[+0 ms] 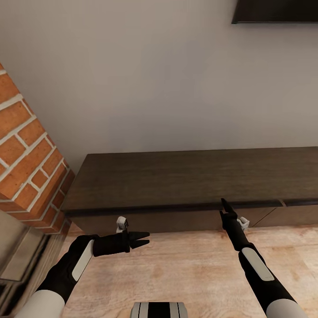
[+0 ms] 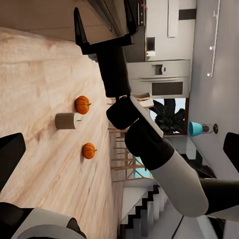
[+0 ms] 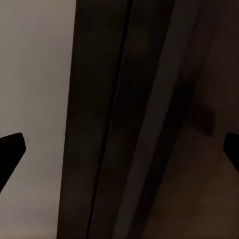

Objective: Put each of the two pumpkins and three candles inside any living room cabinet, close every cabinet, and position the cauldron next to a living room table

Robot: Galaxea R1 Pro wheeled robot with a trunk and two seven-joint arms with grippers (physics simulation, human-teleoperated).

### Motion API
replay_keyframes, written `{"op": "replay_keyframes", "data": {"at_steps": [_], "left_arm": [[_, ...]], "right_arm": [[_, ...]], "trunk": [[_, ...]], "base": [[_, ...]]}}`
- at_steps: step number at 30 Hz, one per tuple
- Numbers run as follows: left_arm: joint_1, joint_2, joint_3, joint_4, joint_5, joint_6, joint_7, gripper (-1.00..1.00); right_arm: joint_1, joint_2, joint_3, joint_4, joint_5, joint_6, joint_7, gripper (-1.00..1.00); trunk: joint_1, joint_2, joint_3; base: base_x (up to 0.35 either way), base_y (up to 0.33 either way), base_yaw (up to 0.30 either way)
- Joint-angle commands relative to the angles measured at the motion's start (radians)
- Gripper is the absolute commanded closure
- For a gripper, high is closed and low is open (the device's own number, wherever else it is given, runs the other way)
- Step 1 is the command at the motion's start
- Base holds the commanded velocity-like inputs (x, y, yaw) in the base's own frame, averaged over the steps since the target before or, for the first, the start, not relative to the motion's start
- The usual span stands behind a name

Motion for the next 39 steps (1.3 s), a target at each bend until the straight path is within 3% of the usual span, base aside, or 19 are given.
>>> {"op": "replay_keyframes", "data": {"at_steps": [1,5,9,39], "left_arm": [[0.000,0.001,-0.002,0.000,0.004,0.006,-0.001,-1.00],[0.000,0.001,-0.002,0.000,0.004,0.007,-0.001,-1.00],[0.000,0.001,-0.002,0.000,0.004,0.006,-0.001,-1.00],[0.000,0.001,-0.002,0.000,0.004,0.007,-0.001,-1.00]], "right_arm": [[0.000,0.000,0.000,0.000,-0.010,0.005,0.004,-1.00],[0.000,0.000,0.000,0.000,-0.010,0.005,0.004,-1.00],[0.000,0.000,0.000,0.002,-0.010,0.005,0.004,-1.00],[0.000,0.000,0.000,0.003,-0.010,0.003,0.005,-1.00]], "trunk": [[0.000,0.000,-0.001],[0.000,0.000,-0.001],[0.002,-0.001,-0.016],[0.002,-0.001,-0.016]], "base": [[0.002,0.000,0.000],[0.000,0.000,0.000],[0.000,0.000,0.000],[0.005,0.000,0.000]]}}
